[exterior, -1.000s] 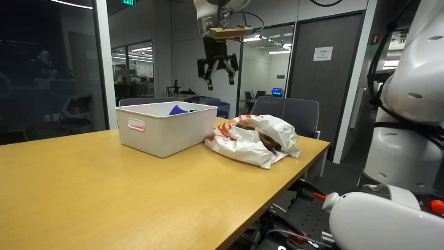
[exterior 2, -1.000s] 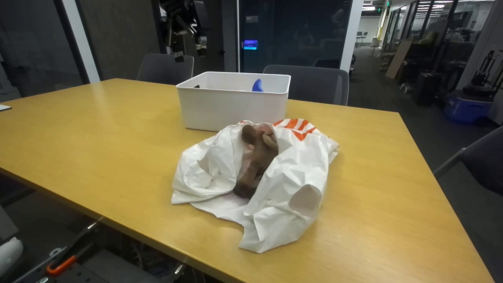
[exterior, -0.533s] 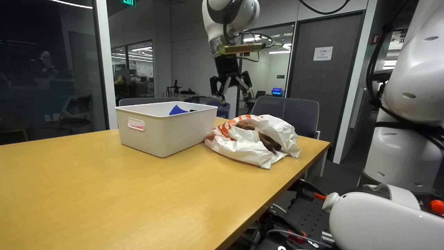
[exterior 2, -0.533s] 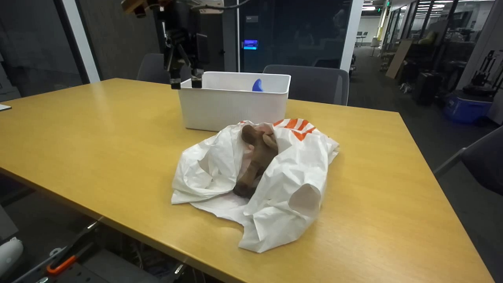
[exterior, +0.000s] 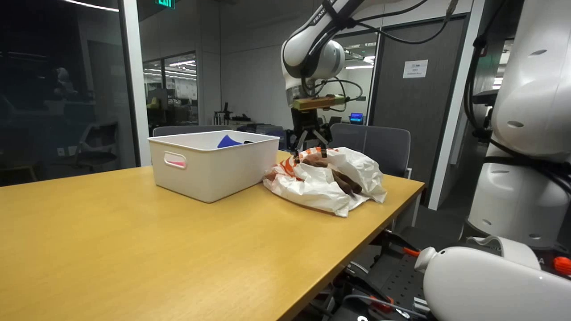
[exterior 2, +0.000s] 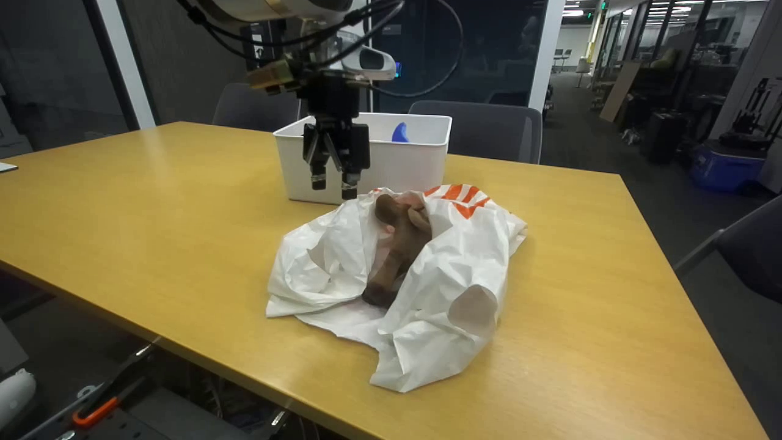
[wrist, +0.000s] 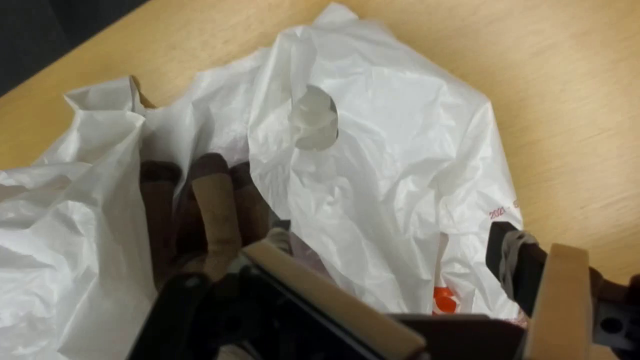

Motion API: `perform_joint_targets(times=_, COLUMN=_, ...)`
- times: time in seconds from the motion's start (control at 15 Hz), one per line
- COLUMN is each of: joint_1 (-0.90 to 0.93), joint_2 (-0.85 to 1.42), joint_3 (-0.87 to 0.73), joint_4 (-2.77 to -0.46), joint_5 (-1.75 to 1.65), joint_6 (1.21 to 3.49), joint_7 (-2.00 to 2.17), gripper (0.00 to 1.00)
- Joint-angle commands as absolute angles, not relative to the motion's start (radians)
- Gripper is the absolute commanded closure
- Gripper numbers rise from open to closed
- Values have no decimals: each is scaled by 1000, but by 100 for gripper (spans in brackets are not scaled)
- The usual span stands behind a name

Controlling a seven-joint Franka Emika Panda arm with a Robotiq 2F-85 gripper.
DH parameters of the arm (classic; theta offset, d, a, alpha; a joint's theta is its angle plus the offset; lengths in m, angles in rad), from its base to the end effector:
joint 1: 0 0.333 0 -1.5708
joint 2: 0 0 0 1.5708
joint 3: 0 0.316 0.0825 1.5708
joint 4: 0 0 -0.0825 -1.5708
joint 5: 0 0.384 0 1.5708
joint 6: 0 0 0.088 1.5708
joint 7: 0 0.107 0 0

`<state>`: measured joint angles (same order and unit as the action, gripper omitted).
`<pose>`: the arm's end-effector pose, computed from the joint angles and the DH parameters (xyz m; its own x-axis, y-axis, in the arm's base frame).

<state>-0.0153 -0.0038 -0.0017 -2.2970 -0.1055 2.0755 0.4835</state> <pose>0.4868 -0.0137 0.3340 0.8880 -0.4324 -0.1563 -0.4068 -0.8973 0.1713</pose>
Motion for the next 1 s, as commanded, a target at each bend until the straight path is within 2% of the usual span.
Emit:
perform_joint_targets(times=0.0, joint_1=-25, joint_2=52, joint_3=-20, joint_4=-2296, joint_5=-117, joint_6=2202, joint_7=478, gripper=0)
perform_joint_targets(times=0.13, joint_1=-24, joint_2=81, joint_3=-29, joint_4=-2297, joint_5=-133, joint_6=2251, joint_7=484, gripper=0)
perform_joint_targets(times=0.2, joint_1=-22, joint_2=92, joint_3=-33, joint_4=-2297, joint_5=-134, joint_6=2269, joint_7=484, gripper=25)
perform_joint_targets(times=0.27, joint_1=-20, joint_2=99, joint_3=-35, joint_4=-2300, joint_5=-129, joint_6=2285, joint_7=476, gripper=26)
perform_joint_targets(times=0.87, joint_1=-5, joint_2=56, joint_3=-38, joint_4=-2301, joint_5=-208, joint_6=2310, joint_7=501, gripper=97)
perform_joint_targets(times=0.93, joint_1=-6, joint_2=45, joint_3=-36, joint_4=-2299, joint_5=-210, joint_6=2313, joint_7=500, gripper=99)
